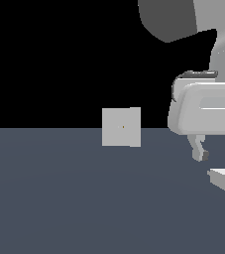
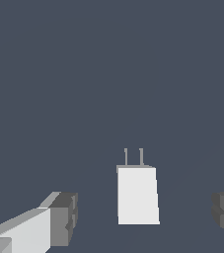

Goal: Plug the charger into the wall socket.

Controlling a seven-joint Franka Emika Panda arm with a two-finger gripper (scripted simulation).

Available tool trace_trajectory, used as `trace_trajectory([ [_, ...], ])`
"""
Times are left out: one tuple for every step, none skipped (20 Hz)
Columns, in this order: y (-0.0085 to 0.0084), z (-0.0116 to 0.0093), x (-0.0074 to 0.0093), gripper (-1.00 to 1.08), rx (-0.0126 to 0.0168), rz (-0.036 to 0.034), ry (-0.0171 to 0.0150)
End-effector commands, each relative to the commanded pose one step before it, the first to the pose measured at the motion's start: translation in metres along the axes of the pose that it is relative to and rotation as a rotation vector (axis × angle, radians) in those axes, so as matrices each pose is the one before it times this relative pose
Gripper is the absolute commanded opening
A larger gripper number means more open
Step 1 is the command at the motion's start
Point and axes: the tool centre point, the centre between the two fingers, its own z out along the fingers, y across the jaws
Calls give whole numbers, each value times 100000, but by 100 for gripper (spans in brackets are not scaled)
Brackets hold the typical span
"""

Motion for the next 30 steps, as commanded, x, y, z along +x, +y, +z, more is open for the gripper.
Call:
trace_trajectory([
  [-15,822,-231,100,51,2,-63],
  [3,432,-103,100,0,0,0],
  [-15,463,-102,100,39,-33,47],
  [8,476,-108,100,0,0,0],
  [10,422,-92,100,0,0,0],
  [-8,359,-68,100,20,-35,27],
  [13,318,-64,100,0,0,0],
  [-9,259,-41,100,15,-41,22],
  [13,218,-39,100,0,0,0],
  [12,168,-29,100,0,0,0],
  [9,120,-20,100,0,0,0],
  [-18,65,-1,100,9,-45,16],
  [2,24,-4,100,0,0,0],
  [0,0,0,-100,0,0,0],
  [0,0,0,-100,0,0,0],
  [0,0,0,-100,0,0,0],
  [0,0,0,-100,0,0,0],
  [0,0,0,-100,0,0,0],
  [0,0,0,-100,0,0,0],
  [0,0,0,-100,0,0,0],
  [0,0,0,-100,0,0,0],
  [0,0,0,-100,0,0,0],
  [0,0,0,-100,0,0,0],
  [24,-17,-14,-100,-20,44,-8],
  [-32,-8,10,-100,0,0,0],
  [-61,-29,16,-100,-12,68,4],
  [-104,-47,28,-100,-20,107,5],
  [-152,-65,41,-100,-25,136,6],
  [-194,-82,53,-100,-32,173,8],
  [-233,-100,64,-100,-40,215,10],
])
